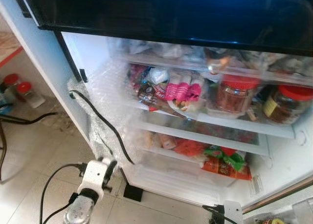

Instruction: Restocking fridge

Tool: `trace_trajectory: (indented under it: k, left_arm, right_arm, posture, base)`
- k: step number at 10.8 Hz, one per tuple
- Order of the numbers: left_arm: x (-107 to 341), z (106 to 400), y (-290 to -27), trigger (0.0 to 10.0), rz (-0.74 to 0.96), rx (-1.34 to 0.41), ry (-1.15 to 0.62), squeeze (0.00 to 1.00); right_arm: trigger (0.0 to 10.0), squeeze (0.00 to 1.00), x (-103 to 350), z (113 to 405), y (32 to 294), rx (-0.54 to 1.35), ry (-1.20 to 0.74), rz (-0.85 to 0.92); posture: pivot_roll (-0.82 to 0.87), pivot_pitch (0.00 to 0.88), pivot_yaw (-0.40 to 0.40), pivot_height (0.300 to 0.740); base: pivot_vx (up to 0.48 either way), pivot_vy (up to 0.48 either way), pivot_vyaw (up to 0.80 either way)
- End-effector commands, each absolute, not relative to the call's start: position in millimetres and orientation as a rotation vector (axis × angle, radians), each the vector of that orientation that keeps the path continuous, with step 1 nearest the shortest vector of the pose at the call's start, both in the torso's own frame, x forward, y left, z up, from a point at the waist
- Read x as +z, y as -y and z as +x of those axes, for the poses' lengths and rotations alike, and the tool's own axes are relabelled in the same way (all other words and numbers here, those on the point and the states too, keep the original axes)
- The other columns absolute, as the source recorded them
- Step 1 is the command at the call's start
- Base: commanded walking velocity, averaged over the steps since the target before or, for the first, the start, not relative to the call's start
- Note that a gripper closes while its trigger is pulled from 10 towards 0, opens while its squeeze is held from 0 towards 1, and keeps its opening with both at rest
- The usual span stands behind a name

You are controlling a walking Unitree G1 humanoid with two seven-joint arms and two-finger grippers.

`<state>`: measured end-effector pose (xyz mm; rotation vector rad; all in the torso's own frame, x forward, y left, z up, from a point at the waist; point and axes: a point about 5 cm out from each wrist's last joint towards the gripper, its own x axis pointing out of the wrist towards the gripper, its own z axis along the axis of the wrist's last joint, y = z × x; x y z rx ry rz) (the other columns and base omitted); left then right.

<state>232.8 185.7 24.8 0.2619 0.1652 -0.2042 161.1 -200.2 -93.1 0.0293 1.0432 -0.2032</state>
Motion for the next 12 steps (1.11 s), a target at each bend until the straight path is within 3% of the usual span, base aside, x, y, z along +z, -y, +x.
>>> trace_trajectory:
  k: [1,4,6,10,12]
  left_arm:
    - [26.3,231.3,-186.6,10.0,0.313,-0.268,-0.195,0.00]
    - [29.6,234.7,-171.0,10.0,0.402,-0.461,-0.187,0.00]
    - [49.3,250.2,-156.9,10.0,0.326,-0.447,-0.064,0.00]
    - [64.2,267.8,-131.6,10.0,0.111,-0.473,-0.022,0.00]
    - [62.8,266.6,-140.1,10.0,0.144,-0.447,-0.026,0.00]
  right_arm:
    - [10.0,0.00,-96.1,154.2,199.4,-0.199,-1.068,0.038]
    - [10.0,0.00,-96.3,154.1,198.2,-0.183,-1.069,0.032]
    - [10.0,0.00,-95.9,155.3,197.4,-0.180,-1.067,0.028]
    - [10.0,0.00,-95.4,157.2,196.2,-0.186,-1.062,0.030]
    - [10.0,0.00,-95.2,157.7,195.9,-0.195,-1.060,0.040]
  posture:
    - [0.03,0.094,0.008,0.740]
    - [0.03,0.090,0.003,0.740]
    - [0.03,0.080,-0.001,0.740]
    - [0.02,0.059,0.013,0.740]
    - [0.01,0.067,0.017,0.740]
  base:
    - [0.000,0.000,0.00]
    - [0.000,0.000,0.00]
    - [0.000,0.000,0.00]
    - [0.000,0.000,0.00]
    - [0.000,0.000,0.00]
